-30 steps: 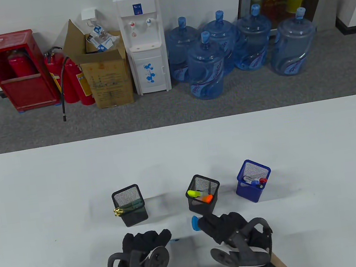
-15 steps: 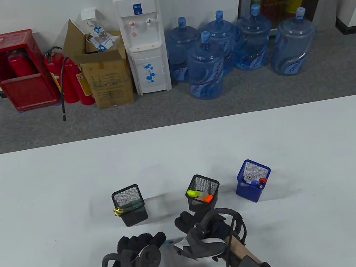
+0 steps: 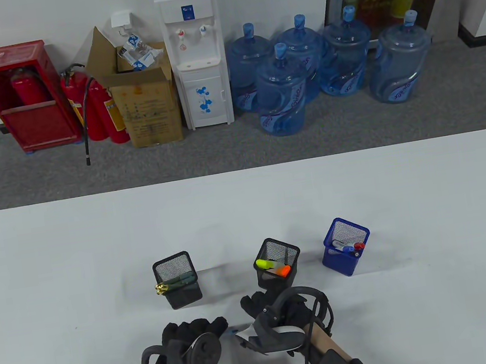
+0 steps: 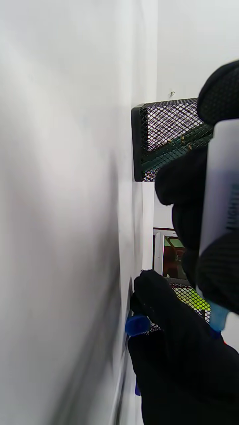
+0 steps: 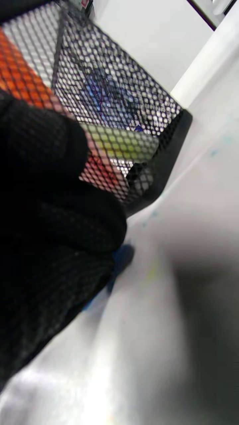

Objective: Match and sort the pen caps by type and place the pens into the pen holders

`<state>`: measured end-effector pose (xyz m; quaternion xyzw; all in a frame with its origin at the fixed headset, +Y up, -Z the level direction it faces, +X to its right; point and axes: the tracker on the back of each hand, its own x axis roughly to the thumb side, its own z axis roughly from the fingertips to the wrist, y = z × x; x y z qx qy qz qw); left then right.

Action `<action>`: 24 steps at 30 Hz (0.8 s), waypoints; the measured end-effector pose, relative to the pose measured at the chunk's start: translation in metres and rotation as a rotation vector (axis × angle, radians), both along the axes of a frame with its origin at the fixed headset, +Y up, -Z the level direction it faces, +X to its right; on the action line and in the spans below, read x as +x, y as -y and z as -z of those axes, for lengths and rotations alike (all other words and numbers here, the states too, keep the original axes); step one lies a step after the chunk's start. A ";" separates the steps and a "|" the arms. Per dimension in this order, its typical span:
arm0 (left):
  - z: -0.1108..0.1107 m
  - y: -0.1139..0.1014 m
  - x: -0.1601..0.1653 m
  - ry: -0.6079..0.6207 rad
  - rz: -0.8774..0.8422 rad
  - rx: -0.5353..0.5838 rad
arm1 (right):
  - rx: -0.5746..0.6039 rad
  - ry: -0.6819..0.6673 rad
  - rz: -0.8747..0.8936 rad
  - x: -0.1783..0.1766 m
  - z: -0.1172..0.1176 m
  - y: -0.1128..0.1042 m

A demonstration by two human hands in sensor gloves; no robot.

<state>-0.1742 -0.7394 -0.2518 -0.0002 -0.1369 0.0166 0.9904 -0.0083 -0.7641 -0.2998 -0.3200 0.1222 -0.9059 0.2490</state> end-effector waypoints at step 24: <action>-0.011 -0.008 0.046 0.088 -0.145 0.181 | -0.175 0.235 0.603 0.098 -0.050 -0.032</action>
